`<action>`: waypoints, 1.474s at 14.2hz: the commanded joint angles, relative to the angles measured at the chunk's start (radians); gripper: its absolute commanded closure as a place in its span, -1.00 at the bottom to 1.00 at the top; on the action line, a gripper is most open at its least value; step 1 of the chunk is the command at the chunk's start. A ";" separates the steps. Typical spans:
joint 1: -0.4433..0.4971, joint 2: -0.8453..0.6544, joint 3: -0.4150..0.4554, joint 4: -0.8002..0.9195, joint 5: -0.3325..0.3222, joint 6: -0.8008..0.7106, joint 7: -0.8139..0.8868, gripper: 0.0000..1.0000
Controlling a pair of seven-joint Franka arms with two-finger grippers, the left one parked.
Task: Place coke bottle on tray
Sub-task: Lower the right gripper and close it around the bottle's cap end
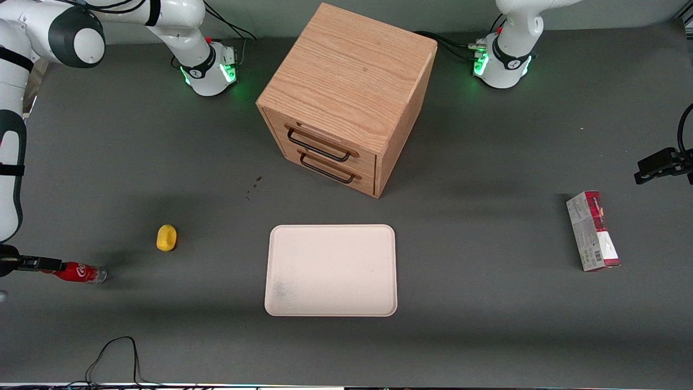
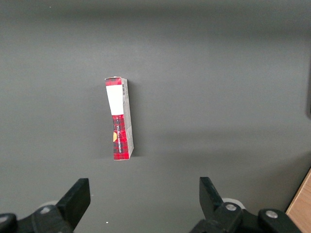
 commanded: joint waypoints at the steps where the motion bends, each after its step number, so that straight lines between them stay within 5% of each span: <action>1: -0.010 0.000 0.006 -0.008 0.020 0.013 -0.026 -1.00; 5: -0.010 0.000 0.006 -0.012 0.018 0.013 -0.028 -0.88; 8: -0.008 0.000 0.005 -0.012 0.015 0.011 -0.046 -0.15; 9: -0.008 -0.001 0.005 -0.012 0.012 0.011 -0.063 0.32; 10: -0.008 0.000 0.005 -0.012 0.012 0.011 -0.077 0.56; 13: -0.008 -0.001 0.005 -0.011 0.009 0.010 -0.089 0.94; 21: -0.007 -0.030 0.005 0.008 0.006 -0.036 -0.124 1.00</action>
